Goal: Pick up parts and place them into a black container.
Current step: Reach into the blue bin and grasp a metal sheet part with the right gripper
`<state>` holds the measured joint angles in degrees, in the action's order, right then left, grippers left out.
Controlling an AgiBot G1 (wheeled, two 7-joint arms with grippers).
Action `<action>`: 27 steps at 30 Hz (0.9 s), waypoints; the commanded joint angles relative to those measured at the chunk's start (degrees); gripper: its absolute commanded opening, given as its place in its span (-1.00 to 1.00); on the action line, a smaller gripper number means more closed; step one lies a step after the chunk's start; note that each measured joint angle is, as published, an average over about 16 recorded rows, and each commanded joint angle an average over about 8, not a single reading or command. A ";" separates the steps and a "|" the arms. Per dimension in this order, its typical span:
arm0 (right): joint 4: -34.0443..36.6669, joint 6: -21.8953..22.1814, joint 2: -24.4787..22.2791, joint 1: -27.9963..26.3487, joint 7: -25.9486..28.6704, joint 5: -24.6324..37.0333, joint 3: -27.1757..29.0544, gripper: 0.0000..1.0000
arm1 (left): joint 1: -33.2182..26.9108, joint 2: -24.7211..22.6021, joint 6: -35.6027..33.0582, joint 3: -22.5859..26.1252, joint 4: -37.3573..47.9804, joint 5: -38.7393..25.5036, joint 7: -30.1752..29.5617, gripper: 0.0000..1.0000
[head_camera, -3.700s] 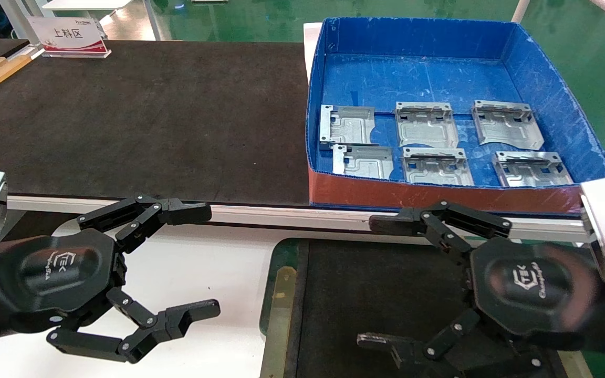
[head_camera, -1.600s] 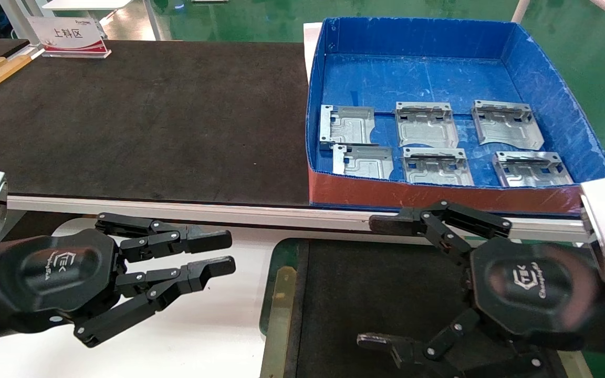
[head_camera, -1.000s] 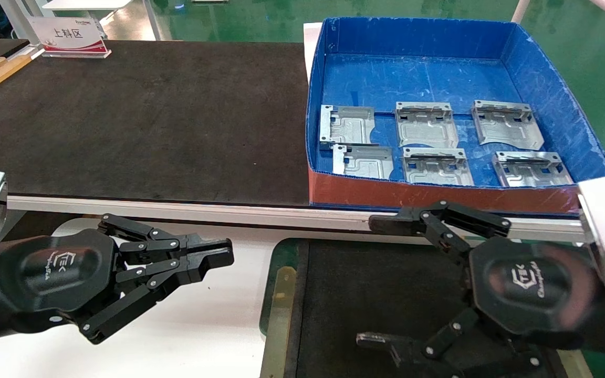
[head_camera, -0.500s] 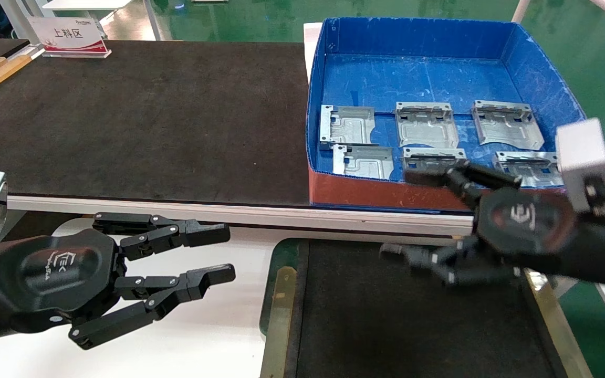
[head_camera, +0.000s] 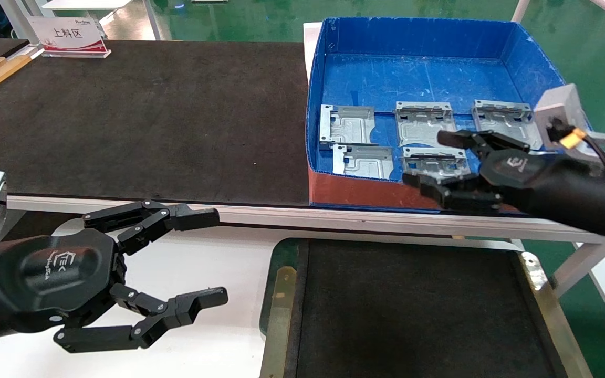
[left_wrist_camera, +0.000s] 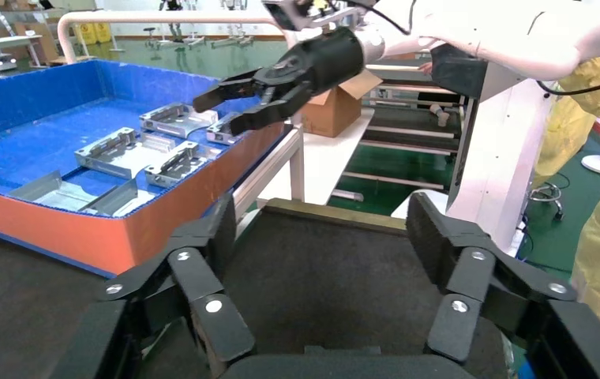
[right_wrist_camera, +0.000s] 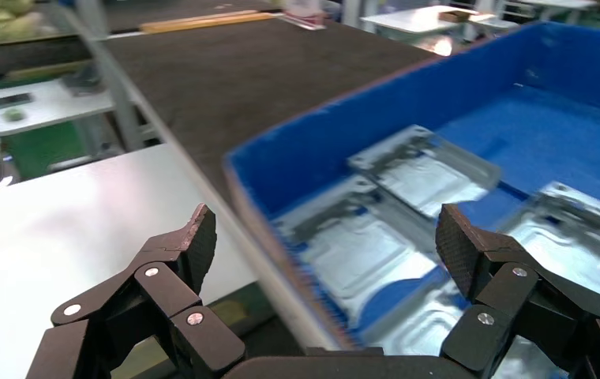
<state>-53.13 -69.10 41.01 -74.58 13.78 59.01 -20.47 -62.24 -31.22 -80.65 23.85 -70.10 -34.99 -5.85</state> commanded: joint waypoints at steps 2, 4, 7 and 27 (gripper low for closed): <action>2.98 2.06 1.53 -2.07 0.47 1.80 -0.68 1.00 | 0.00 0.00 0.00 0.00 0.00 0.00 0.00 1.00; 5.41 3.51 2.76 -4.18 0.15 3.57 -1.34 1.00 | 0.00 0.00 0.00 0.00 0.00 0.00 0.00 1.00; 9.71 5.57 4.85 -7.57 -0.60 6.61 -2.62 1.00 | 0.00 0.00 0.00 0.00 0.00 0.00 0.00 1.00; 43.22 18.23 17.06 -25.08 -3.37 17.01 -7.16 1.00 | 0.00 0.00 0.00 0.00 0.00 0.00 0.00 1.00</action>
<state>-10.54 -51.02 57.92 -99.45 10.83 75.98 -27.66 -62.24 -31.22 -80.65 23.85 -70.10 -34.99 -5.85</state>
